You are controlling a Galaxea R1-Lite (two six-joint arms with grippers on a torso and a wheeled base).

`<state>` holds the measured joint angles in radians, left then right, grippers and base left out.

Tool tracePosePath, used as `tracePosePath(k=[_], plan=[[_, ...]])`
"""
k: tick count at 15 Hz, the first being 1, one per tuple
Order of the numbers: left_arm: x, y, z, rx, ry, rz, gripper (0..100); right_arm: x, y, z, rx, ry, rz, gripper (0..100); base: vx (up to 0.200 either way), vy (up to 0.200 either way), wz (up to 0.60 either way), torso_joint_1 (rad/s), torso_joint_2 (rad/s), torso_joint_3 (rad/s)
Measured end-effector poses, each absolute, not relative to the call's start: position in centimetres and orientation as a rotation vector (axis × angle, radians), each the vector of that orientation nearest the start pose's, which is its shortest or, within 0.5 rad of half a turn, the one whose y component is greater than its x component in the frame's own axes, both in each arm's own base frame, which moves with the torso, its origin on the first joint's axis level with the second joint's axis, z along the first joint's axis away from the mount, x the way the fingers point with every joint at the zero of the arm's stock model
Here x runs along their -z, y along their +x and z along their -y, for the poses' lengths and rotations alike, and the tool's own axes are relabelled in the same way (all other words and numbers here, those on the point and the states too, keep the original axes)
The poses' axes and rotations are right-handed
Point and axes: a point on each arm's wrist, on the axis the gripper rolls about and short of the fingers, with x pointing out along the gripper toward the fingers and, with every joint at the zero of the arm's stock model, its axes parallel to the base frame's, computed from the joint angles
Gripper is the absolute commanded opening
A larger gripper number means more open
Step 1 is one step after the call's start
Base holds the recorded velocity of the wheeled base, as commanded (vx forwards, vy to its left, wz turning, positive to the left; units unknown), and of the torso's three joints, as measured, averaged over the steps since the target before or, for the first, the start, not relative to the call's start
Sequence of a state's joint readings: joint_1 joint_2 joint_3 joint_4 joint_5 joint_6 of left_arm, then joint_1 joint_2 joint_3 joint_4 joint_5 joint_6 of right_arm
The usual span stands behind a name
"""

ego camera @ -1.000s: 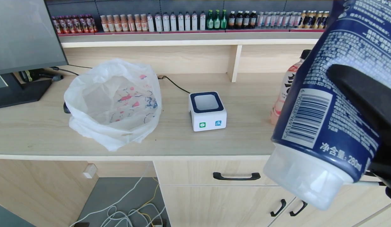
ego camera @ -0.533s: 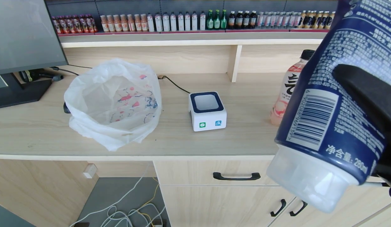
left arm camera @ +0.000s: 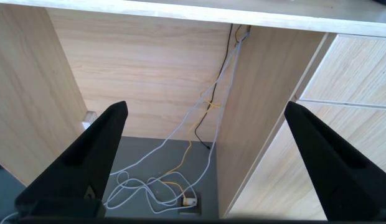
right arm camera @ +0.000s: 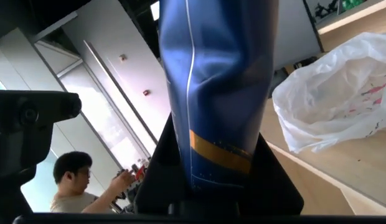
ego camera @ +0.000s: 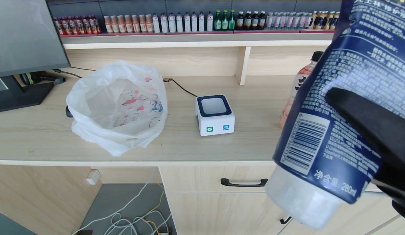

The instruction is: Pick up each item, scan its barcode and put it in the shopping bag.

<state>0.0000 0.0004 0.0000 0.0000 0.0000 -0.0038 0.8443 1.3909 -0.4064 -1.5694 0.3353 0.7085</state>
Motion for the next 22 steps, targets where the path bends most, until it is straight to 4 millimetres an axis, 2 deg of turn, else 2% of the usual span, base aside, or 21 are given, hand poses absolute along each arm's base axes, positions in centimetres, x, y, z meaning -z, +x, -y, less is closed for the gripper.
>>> tracePosePath(k=[8, 13, 16, 18, 22], plan=[[-7.5, -2.3, 0.0, 0.001, -0.004, 0.0, 100, -24.6, 13.7, -15.7, -1.183, 0.436, 0.395, 0, 0.0, 0.0, 0.0, 0.0, 0.0, 0.0], [-7.5, -2.3, 0.0, 0.001, -0.004, 0.0, 100, -23.9, 14.2, -16.0, -0.853, 0.383, 0.427, 0, 0.0, 0.0, 0.0, 0.0, 0.0, 0.0], [-7.5, -2.3, 0.0, 0.0, 0.0, 0.0, 100, -22.6, 13.9, -15.6, -0.731, 0.242, 0.424, 0, 0.0, 0.0, 0.0, 0.0, 0.0, 0.0], [-7.5, -2.3, 0.0, 0.001, 0.003, 0.0, 100, -22.4, 13.8, -15.3, -0.695, 0.146, 0.454, 0, 0.0, 0.0, 0.0, 0.0, 0.0, 0.0], [-7.5, -2.3, 0.0, 0.002, 0.001, 0.0, 100, -22.7, 14.7, -14.5, -0.627, 0.106, 0.482, 0, 0.0, 0.0, 0.0, 0.0, 0.0, 0.0]])
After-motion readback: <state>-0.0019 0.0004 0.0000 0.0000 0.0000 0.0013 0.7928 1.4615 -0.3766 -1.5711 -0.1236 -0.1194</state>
